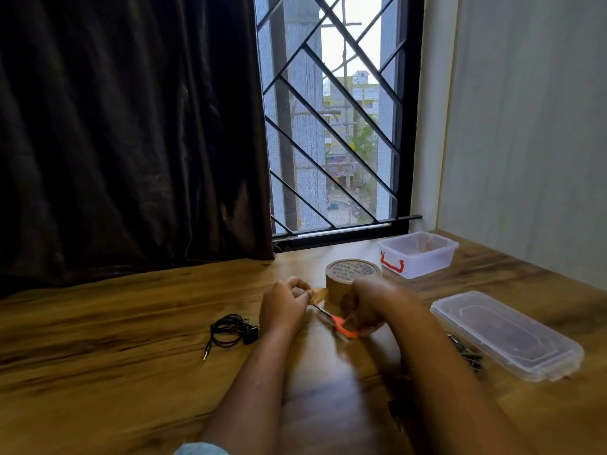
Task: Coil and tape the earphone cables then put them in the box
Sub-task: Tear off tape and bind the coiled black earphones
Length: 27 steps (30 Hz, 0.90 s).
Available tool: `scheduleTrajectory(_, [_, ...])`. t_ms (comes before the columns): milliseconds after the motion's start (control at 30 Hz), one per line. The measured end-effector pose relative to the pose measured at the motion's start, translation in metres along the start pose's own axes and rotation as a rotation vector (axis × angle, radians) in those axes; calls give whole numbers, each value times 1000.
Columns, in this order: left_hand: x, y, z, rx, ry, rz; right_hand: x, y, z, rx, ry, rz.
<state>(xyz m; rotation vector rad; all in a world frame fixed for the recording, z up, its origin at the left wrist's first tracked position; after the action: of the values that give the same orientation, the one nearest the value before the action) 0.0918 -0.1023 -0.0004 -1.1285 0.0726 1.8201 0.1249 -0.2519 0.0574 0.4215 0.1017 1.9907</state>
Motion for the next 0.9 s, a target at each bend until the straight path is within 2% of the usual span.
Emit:
scheduleTrajectory(267, [-2, 0, 1, -1, -1, -3, 11, 4, -5, -5, 164, -12])
scheduleTrajectory(433, [-3, 0, 0, -3, -25, 8, 21, 16, -7, -270, 287, 31])
scheduleTrajectory(500, [-4, 0, 0, 1, -30, 19, 27, 21, -11, -317, 342, 64])
scheduleTrajectory(800, [-6, 2, 2, -6, -12, 12, 34, 22, -13, -346, 406, 80])
scheduleTrajectory(900, [-6, 2, 2, -7, -18, 5, 34, 20, -16, -282, 429, 122])
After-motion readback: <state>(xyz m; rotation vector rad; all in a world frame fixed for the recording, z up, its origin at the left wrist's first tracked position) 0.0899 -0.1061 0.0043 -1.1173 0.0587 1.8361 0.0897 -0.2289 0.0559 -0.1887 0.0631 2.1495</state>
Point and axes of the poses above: each hand's wrist, its own y-axis away from the middle knuckle, its own z-axis out of the back of the hand, x = y × z, the point moved 1 cm from there along -y, towards the middle knuckle, and after that the axes turned 4 degrees about -z, right-handed, at the moved point
